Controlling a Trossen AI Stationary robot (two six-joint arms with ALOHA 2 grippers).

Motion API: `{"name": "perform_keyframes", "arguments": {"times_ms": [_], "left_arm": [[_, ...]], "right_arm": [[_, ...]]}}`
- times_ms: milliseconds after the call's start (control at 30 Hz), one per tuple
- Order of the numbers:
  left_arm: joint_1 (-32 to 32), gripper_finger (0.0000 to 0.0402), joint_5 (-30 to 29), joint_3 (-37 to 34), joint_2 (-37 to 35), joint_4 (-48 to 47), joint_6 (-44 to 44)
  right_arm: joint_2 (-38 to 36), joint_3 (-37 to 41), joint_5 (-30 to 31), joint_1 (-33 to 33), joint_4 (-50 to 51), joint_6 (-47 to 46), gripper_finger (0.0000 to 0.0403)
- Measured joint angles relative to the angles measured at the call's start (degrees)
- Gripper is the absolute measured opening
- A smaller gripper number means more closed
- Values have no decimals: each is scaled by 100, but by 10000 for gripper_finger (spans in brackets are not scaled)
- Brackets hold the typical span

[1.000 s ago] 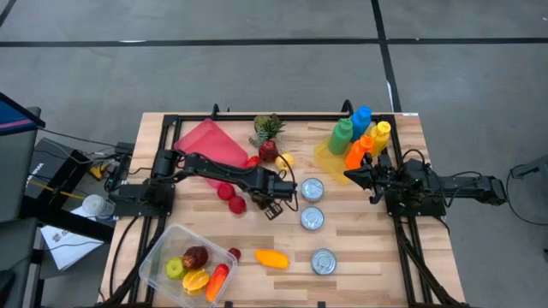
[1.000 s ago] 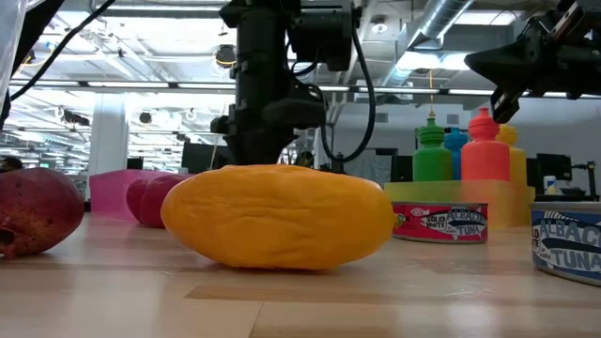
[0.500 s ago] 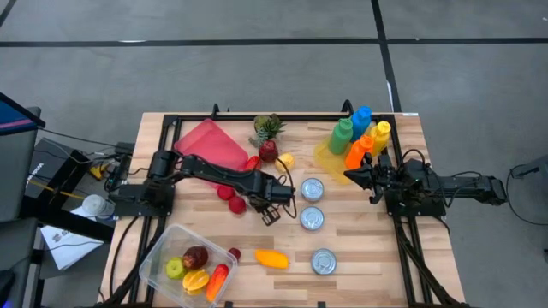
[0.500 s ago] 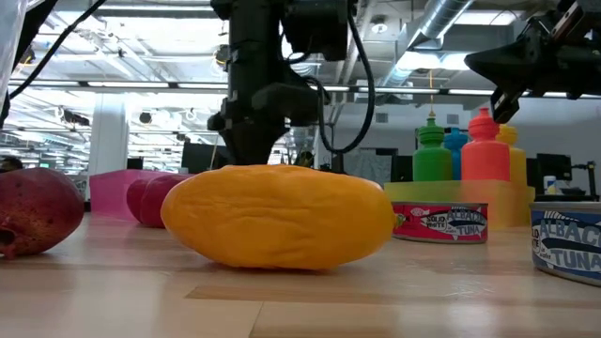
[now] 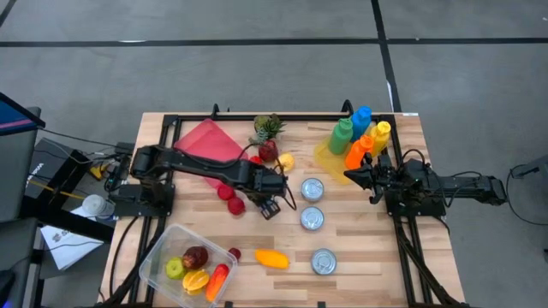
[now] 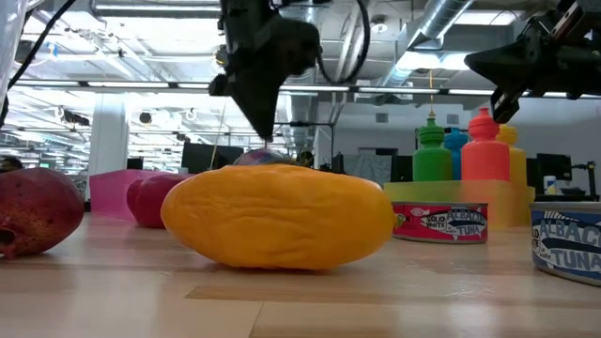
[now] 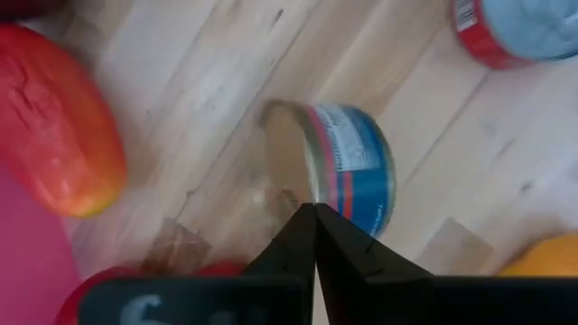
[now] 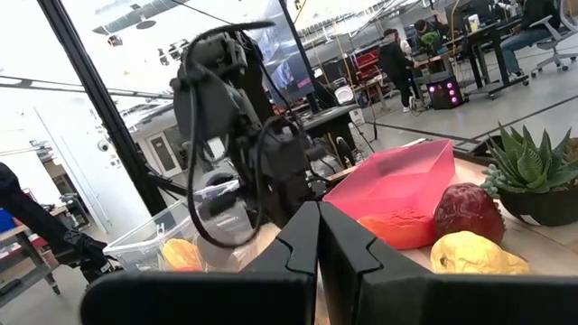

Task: Pick & Place Food Item
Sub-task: Put the blue pink tuna can into the pink bin

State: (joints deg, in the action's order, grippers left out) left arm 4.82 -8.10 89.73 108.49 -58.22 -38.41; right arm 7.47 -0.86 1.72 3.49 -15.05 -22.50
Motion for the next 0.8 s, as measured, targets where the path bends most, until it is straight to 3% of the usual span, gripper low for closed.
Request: {"name": "perform_keyframes", "arguments": {"times_ms": [300, 467, 600, 800], "left_arm": [[-197, 1, -35, 15, -328, 59, 50], [-172, 15, 396, 14, -345, 282, 426], [58, 67, 716, 15, -347, 317, 870], [591, 199, 815, 15, -345, 322, 1735]], "right_arm": [[0, 0, 0, 2, 0, 0, 0], [1, 0, 0, 0, -5, 0, 0], [1, 2, 0, 0, -14, 0, 0], [0, 0, 0, 2, -4, 0, 0]]}}
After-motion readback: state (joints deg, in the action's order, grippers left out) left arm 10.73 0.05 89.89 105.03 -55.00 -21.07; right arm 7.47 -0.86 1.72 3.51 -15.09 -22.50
